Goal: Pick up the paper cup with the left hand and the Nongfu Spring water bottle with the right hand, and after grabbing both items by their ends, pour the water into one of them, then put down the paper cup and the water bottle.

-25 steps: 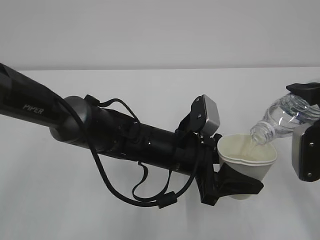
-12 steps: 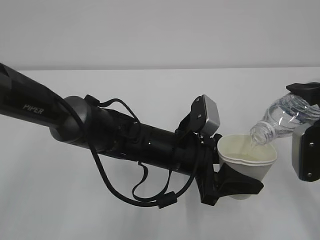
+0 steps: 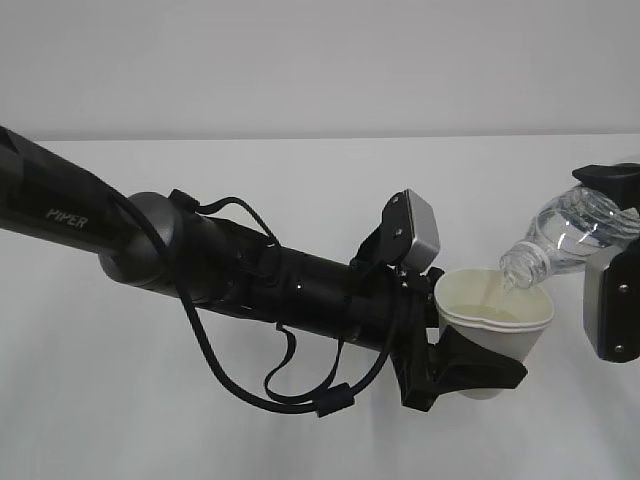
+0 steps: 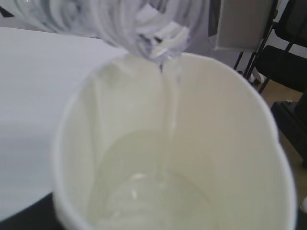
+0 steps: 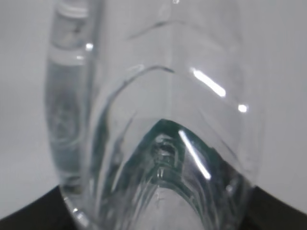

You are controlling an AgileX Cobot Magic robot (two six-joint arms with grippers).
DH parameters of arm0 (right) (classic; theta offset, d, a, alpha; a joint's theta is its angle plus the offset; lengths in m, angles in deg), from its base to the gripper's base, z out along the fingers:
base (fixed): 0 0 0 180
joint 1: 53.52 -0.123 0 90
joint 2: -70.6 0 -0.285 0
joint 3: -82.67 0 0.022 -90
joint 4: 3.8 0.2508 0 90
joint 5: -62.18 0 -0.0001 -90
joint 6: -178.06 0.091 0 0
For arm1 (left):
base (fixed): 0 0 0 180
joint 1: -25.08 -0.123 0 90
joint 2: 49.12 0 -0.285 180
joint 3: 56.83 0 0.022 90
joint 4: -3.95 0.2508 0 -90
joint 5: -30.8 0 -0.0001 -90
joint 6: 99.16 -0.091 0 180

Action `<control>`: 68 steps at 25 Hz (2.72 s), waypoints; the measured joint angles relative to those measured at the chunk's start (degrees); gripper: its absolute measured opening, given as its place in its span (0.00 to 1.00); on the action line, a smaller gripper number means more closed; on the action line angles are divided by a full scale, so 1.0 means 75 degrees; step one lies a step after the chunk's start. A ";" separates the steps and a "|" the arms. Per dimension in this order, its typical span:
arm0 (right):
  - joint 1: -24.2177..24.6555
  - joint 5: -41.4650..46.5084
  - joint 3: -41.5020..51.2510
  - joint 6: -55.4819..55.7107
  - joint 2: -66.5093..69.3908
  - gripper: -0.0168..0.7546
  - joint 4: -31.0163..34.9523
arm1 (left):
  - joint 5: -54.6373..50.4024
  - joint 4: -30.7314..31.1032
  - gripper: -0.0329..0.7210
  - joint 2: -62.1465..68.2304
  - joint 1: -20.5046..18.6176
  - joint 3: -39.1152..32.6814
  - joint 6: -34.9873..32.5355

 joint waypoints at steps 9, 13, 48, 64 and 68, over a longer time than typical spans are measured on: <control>0.0000 0.0000 0.0000 0.0000 0.0000 0.58 0.0000 | 0.0000 0.0003 0.62 0.0000 0.0000 0.0000 0.0000; 0.0000 0.0000 0.0000 0.0000 0.0000 0.58 0.0000 | 0.0000 0.0016 0.62 0.0000 0.0000 0.0000 0.0000; 0.0000 -0.0055 0.0000 0.0000 0.0000 0.58 0.0000 | -0.0003 0.0032 0.62 0.0000 0.0000 0.0000 0.0000; 0.0000 -0.0055 -0.0084 0.0000 0.0000 0.58 0.0000 | -0.0003 0.0064 0.62 0.0000 0.0000 0.0000 0.0000; 0.0000 -0.0055 -0.0084 0.0000 0.0000 0.58 0.0000 | -0.0003 0.0064 0.62 0.0013 0.0000 0.0000 0.0000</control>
